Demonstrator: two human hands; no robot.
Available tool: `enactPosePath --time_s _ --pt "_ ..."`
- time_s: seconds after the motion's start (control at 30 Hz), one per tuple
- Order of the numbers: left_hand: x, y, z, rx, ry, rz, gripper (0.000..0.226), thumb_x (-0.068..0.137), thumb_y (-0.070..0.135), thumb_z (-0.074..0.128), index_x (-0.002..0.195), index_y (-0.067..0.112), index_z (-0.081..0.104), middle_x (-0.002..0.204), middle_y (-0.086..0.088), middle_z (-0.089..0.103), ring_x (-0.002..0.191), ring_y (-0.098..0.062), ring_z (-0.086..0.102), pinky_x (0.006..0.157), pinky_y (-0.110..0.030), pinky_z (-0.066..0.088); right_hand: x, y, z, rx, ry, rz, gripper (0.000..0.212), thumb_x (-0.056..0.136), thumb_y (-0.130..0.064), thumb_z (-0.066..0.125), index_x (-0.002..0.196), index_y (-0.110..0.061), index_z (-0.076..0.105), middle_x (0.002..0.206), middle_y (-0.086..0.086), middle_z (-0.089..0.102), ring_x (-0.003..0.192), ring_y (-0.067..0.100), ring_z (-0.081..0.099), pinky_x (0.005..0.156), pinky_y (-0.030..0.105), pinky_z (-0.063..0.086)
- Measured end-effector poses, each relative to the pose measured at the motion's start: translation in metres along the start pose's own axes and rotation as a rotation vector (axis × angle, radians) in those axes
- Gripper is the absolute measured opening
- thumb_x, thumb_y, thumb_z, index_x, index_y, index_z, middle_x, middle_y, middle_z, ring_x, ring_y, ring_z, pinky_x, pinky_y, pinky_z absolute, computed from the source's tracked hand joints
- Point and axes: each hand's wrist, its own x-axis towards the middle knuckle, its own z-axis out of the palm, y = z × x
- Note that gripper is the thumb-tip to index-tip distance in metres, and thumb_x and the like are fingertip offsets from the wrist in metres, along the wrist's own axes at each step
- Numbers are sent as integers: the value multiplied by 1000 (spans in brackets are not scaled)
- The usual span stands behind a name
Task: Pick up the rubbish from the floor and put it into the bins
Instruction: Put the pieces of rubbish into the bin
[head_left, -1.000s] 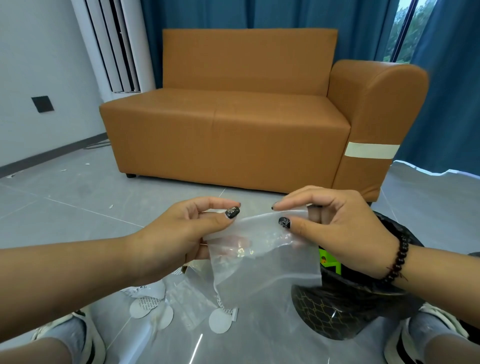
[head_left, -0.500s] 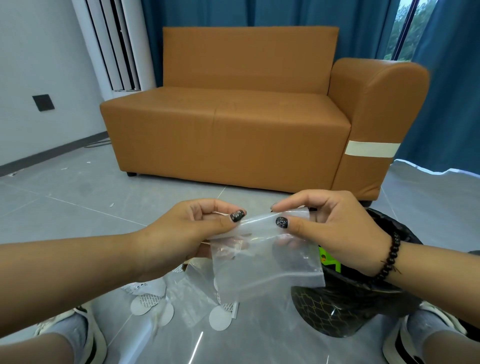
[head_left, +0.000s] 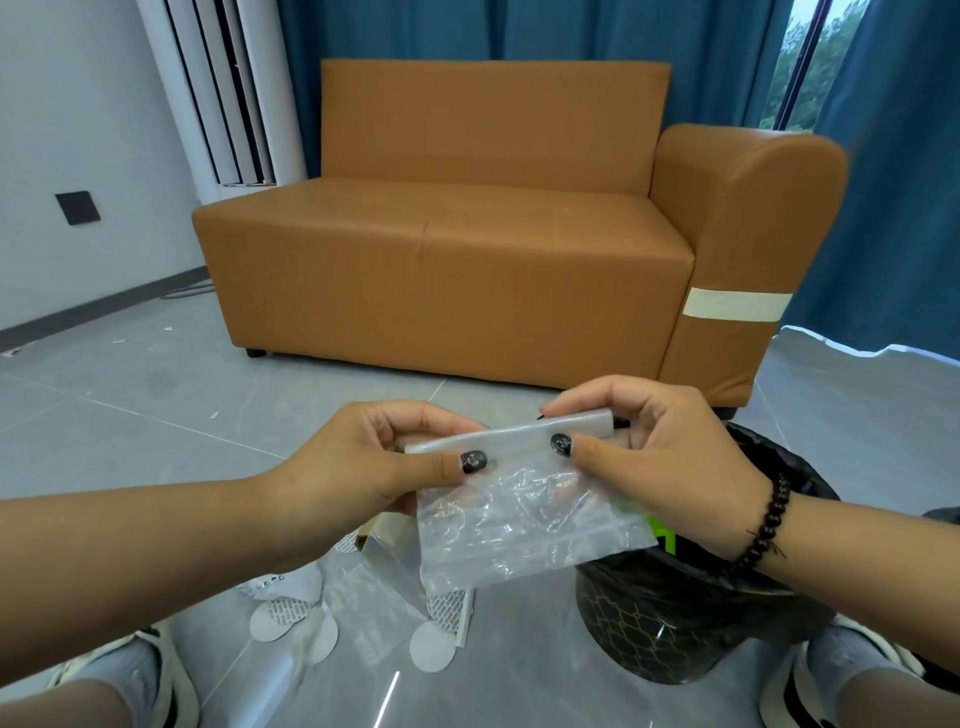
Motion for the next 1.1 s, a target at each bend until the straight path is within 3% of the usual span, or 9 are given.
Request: enactPosePath --time_s 0.1,0.27,0.43,0.53,0.63,0.77,0.87,1.0,1.1 --pt "2 0 -3 -60 -33 -21 29 61 3 77 89 11 78 95 -15 74 80 -22 71 72 -30 59 0 -1 0 -11 25 -58 22 80 9 65 85 -11 73 85 5 74 59 22 68 54 30 53" --pt "2 0 -1 -111 -4 1 34 61 19 76 91 4 77 98 -13 75 87 -22 73 69 -22 57 1 0 -1 -11 39 -86 32 79 19 55 81 -6 75 98 2 70 69 20 70 57 19 53" --pt "6 -5 -4 -68 48 25 35 58 11 78 92 6 74 97 -11 75 83 -22 73 72 -23 59 0 1 -1 -7 -11 -2 29 82 2 64 105 -14 67 102 4 70 73 25 73 80 45 56" --pt "7 -5 -5 -45 78 21 38 57 11 78 95 6 74 94 -11 75 82 -22 73 68 -20 57 1 3 -2 -64 -47 19 23 83 -5 67 103 -15 66 88 3 75 73 22 73 73 40 57" --pt "6 -5 -5 -15 45 -11 32 59 15 79 89 4 75 93 -14 75 82 -24 73 69 -25 59 1 5 -1 -59 -31 11 20 81 0 68 95 -14 69 92 -3 74 71 22 73 62 30 58" --pt "7 -7 -5 -140 -81 -90 33 72 17 74 100 0 67 96 -16 72 85 -26 72 76 -32 59 1 6 -2 -5 6 -19 25 80 12 63 86 -11 73 93 7 74 71 30 71 67 39 60" --pt "8 -8 -2 -161 -96 -111 29 79 17 73 103 2 66 93 -12 73 76 -20 71 65 -26 58 3 8 -2 -28 33 -47 29 79 13 62 77 -13 76 91 6 74 81 45 65 74 59 51" --pt "10 -13 -1 -53 -45 -37 16 69 13 78 83 15 73 82 -8 71 64 -14 66 56 -21 53 3 9 -2 44 14 -12 31 76 20 56 78 -5 75 91 8 72 79 19 71 69 33 57" --pt "13 -14 -3 -12 -4 2 27 63 14 85 87 13 72 89 -15 72 73 -19 68 68 -30 56 4 10 -4 108 -48 111 35 80 14 54 93 -12 74 98 8 72 84 24 71 68 37 57"
